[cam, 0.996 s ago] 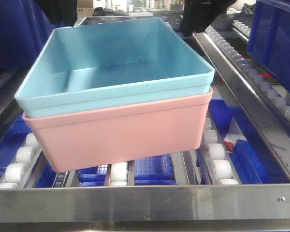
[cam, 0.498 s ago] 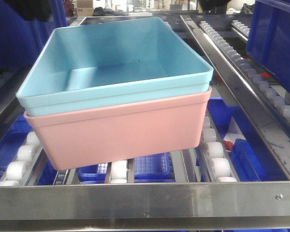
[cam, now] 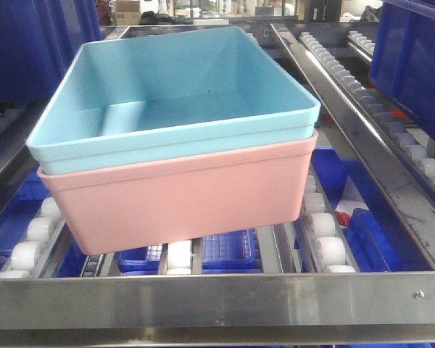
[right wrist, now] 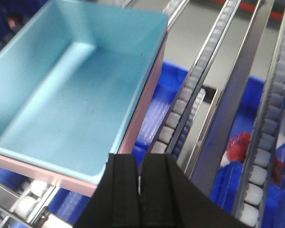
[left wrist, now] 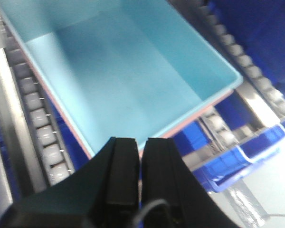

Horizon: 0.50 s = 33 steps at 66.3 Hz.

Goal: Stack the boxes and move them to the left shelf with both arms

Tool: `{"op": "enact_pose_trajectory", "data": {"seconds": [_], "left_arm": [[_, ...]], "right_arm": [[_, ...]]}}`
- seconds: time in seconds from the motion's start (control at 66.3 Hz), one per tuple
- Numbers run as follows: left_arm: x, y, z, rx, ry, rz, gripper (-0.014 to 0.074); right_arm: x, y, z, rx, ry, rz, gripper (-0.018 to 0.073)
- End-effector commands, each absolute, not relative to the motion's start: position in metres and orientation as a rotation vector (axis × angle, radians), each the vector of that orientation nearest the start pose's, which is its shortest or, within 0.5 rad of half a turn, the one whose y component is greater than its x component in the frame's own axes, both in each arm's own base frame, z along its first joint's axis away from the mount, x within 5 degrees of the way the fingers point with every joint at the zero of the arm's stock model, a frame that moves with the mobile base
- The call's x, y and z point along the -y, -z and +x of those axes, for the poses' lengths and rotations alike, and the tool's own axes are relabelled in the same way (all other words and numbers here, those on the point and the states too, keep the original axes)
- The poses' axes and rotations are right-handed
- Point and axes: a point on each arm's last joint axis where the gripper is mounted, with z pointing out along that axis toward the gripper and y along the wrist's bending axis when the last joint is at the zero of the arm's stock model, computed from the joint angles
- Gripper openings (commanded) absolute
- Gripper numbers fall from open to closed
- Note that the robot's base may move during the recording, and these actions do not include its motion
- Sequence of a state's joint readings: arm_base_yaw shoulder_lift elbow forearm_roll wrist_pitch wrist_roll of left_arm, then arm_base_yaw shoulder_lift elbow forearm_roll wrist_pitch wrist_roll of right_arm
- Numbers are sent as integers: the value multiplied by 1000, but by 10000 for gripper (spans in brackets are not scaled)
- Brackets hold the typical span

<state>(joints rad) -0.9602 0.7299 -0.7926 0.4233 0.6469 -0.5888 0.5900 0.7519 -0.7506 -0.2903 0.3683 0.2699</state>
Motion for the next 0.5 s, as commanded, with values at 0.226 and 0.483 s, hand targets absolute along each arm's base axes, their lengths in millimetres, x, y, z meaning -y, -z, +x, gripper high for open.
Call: {"op": "enact_pose_trajectory", "data": {"seconds": [0.226, 0.483], "left_arm": [[83, -341, 61, -1798, 679, 745, 8], [82, -338, 60, -1826, 669, 762, 8]], "right_arm": [[-34, -335, 67, -1605, -352, -423, 48], [-27, -324, 57, -1575, -357, -414, 48]]}}
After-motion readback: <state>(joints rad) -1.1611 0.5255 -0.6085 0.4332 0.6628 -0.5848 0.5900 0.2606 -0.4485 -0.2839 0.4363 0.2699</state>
